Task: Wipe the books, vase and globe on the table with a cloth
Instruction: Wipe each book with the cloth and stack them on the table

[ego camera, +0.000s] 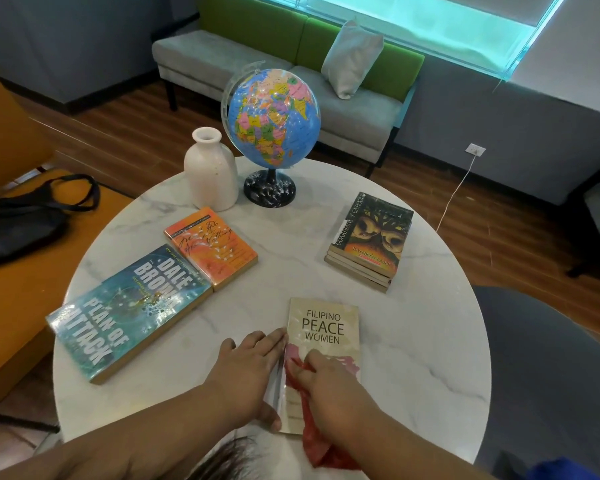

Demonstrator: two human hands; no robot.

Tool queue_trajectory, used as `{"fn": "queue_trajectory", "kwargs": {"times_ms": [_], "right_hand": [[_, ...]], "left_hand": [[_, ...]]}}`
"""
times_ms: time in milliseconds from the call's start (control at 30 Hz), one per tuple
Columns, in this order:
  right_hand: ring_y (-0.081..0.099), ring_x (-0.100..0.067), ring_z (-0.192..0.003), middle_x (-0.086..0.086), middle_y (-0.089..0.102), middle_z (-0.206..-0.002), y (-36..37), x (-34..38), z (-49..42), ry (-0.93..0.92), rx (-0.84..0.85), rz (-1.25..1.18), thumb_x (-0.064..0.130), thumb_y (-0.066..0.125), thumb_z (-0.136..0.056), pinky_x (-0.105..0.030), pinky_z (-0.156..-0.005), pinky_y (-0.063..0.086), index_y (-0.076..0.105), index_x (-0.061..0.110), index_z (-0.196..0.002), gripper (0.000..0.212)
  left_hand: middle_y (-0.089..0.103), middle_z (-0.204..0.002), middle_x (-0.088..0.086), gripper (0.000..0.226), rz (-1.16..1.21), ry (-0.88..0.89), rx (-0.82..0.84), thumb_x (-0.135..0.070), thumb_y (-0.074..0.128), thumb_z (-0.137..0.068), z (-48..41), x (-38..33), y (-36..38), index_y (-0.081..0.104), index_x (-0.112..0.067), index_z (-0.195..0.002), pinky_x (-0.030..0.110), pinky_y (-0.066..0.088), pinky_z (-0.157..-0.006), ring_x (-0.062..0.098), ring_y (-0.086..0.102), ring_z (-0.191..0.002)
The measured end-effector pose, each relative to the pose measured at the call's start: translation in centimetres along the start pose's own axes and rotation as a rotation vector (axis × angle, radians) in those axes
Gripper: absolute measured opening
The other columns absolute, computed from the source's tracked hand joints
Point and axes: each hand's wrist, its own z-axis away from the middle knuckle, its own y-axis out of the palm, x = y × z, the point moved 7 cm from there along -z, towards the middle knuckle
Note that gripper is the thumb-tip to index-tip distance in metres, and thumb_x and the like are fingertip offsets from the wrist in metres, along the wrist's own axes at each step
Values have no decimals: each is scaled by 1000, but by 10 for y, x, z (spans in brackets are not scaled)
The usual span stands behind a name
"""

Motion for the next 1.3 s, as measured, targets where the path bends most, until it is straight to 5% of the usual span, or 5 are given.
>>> {"fn": "queue_trajectory", "kwargs": {"times_ms": [967,1033,1133,1233,1300], "right_hand": [[47,-23,-111,4,39,-127,-9,-38,-13,74,-79,-62,32,42,-101,-34,-99,44,37,39,-143,43],[48,-18,-108,6,43,-123,-1,-32,-5,-8,-55,-97,49,37,-100,-30,-97,43,42,40,-140,42],[52,-2,-87,10,52,-106,-16,-56,-12,95,-209,-257,93,10,-69,-22,-87,47,57,37,-121,90],[52,-5,-94,8,49,-113,-21,-67,-23,208,-208,-206,66,29,-92,-27,-93,47,52,37,-132,54],[49,0,-89,17,47,-105,-16,-55,-18,134,-221,-168,88,14,-76,-19,-81,47,52,38,-128,82]], "left_hand": [[-11,-160,-14,130,4,-4,40,-67,73,-61,0,-3,0,-8,-25,-153,46,19,-111,16,3,-146],[-12,-160,-13,130,6,-11,42,-66,74,-62,0,-3,-1,-8,-25,-153,47,17,-112,16,1,-147],[-12,-160,-12,129,-9,-5,49,-65,74,-62,-1,-4,-2,-6,-24,-153,47,17,-113,17,1,-147],[-12,-161,-9,128,-19,-6,62,-64,75,-63,-2,-6,-3,-6,-23,-153,48,17,-113,17,0,-147],[-13,-161,-9,129,-17,-8,79,-63,75,-63,-2,-7,-2,-8,-23,-153,48,16,-114,18,0,-147]]}}
